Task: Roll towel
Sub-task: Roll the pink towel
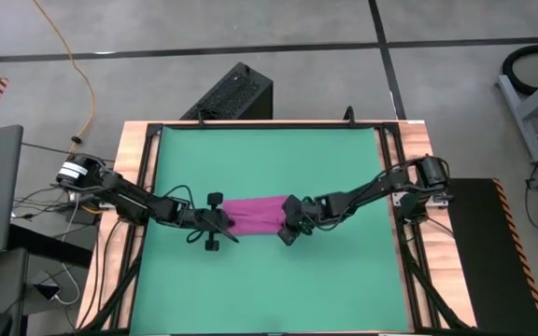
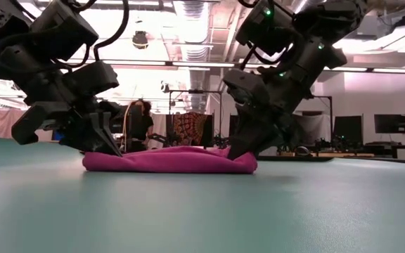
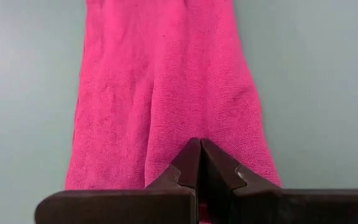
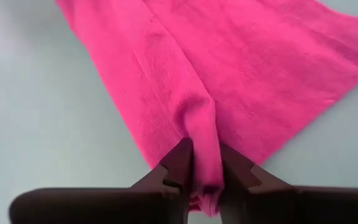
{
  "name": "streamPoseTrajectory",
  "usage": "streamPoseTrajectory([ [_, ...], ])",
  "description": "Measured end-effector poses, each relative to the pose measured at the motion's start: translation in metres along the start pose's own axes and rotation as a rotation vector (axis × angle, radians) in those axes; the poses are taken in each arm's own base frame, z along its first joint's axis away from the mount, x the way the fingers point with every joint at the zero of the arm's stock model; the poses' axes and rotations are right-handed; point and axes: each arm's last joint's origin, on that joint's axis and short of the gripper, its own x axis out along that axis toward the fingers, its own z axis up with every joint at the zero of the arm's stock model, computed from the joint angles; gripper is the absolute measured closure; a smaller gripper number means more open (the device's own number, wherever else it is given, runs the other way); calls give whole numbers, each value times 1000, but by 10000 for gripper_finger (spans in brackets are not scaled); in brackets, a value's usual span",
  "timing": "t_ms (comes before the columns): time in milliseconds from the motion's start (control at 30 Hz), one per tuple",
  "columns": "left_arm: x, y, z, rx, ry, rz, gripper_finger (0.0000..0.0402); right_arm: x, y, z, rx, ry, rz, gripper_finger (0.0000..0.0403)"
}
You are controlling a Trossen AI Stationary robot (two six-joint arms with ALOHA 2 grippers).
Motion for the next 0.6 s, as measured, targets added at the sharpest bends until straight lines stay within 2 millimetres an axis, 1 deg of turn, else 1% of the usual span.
streamPoseTrajectory([
  [100,0,0,0,3,2,-1,401,-1,1,-1,-4,-22,-19,302],
  [200,0,0,0,3,3,-3,401,-9,3,1,-13,-47,-37,282],
  [267,0,0,0,3,3,-3,401,-19,4,4,-25,-78,-63,272],
  [367,0,0,0,3,3,-3,401,-40,6,8,-59,-134,-103,262],
  [467,0,0,0,4,3,-4,401,-59,15,12,-105,-205,-80,260],
  [533,0,0,0,4,3,-4,401,-62,22,13,-124,-240,-28,266],
  [600,0,0,0,4,3,-5,401,-54,27,11,-149,-244,15,275],
])
